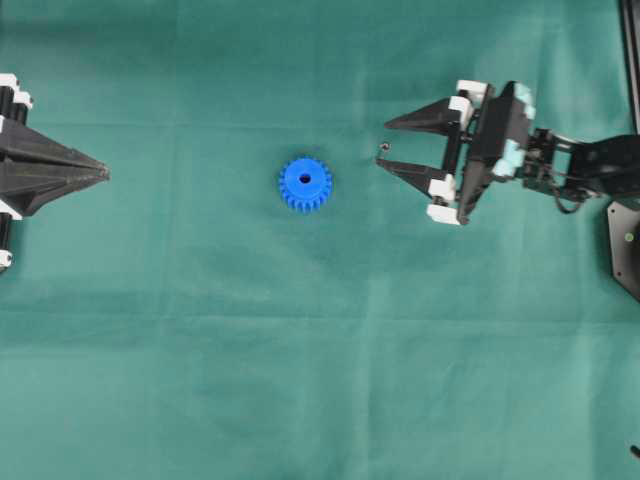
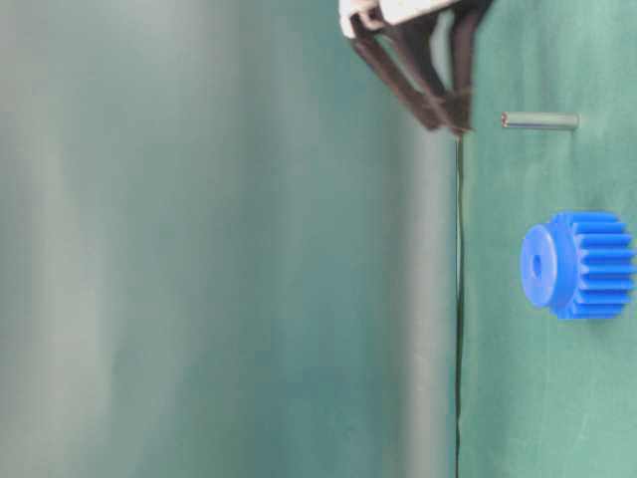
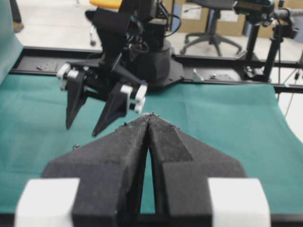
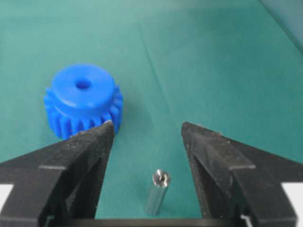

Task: Insert the shaft placed at a random location into the center hole of the small gear at another random location.
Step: 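Move the right gripper left and close it on the silver shaft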

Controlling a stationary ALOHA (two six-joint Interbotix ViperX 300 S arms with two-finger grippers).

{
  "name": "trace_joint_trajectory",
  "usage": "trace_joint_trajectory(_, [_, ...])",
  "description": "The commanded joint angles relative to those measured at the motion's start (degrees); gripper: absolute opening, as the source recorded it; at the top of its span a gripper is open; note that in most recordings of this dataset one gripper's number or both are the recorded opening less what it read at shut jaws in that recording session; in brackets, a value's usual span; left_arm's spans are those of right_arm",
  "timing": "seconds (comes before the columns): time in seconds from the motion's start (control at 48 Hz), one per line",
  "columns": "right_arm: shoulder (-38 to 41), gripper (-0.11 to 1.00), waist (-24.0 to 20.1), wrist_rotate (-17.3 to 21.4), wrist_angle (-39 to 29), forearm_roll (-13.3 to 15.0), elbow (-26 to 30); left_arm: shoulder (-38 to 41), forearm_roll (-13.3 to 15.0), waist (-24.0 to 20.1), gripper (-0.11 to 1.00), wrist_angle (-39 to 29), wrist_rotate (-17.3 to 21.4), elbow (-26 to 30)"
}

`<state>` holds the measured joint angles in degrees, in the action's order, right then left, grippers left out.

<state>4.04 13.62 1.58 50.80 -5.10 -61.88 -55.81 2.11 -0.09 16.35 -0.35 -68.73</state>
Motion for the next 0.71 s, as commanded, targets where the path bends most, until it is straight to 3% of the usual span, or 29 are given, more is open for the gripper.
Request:
trace_joint_trajectory(0.0, [1.85, 0.62, 0.35, 0.18, 1.41, -0.70, 1.32, 0.18, 0.18, -0.09, -0.01, 0.44, 0.00, 0.53])
trace_joint_trajectory(0.458, [6.06, 0.59, 0.88, 1.05, 2.46, -2.20, 1.76, 0.09, 0.35, -0.53, -0.01, 0.44, -0.18, 0.18])
trace_joint_trajectory(0.583, [6.06, 0.48, 0.88, 1.58, 2.46, -1.93, 1.58, 0.09, 0.35, -0.88, -0.01, 0.44, -0.18, 0.09])
trace_joint_trajectory(0.687, [6.15, 0.30, 0.88, 1.76, 1.93, -1.85, 1.23, 0.09, 0.35, -0.97, -0.01, 0.44, -0.18, 0.00])
